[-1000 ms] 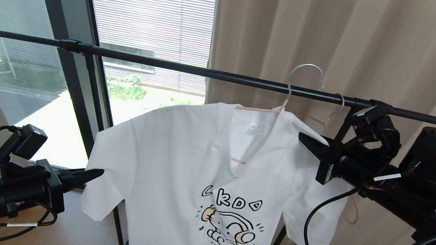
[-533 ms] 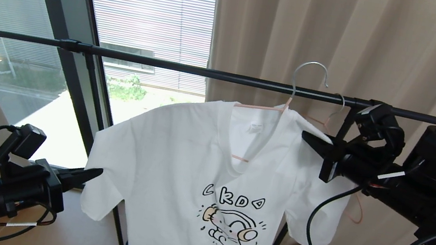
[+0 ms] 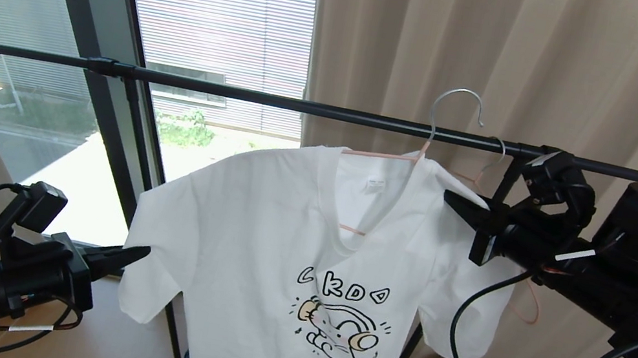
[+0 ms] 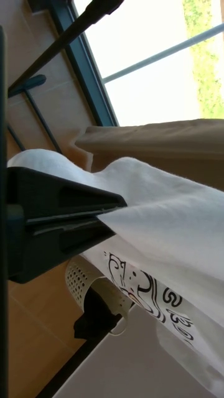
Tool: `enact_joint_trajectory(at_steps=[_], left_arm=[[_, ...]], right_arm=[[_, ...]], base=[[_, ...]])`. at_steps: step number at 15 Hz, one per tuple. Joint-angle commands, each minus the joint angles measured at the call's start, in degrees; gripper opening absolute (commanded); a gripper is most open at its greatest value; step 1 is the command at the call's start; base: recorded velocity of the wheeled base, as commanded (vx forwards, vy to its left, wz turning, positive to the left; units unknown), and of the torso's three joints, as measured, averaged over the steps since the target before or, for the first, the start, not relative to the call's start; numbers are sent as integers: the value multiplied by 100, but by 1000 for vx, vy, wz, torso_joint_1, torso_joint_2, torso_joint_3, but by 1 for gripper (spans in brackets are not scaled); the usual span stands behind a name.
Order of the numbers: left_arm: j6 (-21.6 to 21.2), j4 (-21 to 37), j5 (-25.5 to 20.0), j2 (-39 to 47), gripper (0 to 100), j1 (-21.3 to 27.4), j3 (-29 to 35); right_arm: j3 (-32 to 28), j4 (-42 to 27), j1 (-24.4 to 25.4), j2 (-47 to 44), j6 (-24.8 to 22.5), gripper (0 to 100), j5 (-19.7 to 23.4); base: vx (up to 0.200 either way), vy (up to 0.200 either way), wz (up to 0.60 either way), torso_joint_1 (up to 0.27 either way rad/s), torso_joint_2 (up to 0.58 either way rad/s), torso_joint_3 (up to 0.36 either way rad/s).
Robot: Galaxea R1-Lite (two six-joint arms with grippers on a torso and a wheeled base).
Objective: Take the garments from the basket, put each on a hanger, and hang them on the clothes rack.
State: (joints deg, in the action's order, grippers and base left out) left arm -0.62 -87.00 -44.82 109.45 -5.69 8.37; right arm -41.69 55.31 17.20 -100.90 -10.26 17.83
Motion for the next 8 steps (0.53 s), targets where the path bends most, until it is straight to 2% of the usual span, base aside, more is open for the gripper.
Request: enact_joint_trajectory(at_steps=[1,6,7,8], left_arm=[[1,-1,0,6,0,-2,-3],[-17,-1,-9,-11,0,-2,-38],[-26,-1,-9,-11,100,-2,-46],[-26,-1,-9,-11,100,-2,-46]], right_arm=[[3,-3,3,-8,-2,0,1],[3,-3,3,-8,-2,0,1],[3,-3,3,-8,-2,0,1],[3,-3,3,-8,-2,0,1]], base=[[0,0,0,0,0,0],[0,0,0,0,0,0],[0,0,0,0,0,0],[0,0,0,0,0,0]])
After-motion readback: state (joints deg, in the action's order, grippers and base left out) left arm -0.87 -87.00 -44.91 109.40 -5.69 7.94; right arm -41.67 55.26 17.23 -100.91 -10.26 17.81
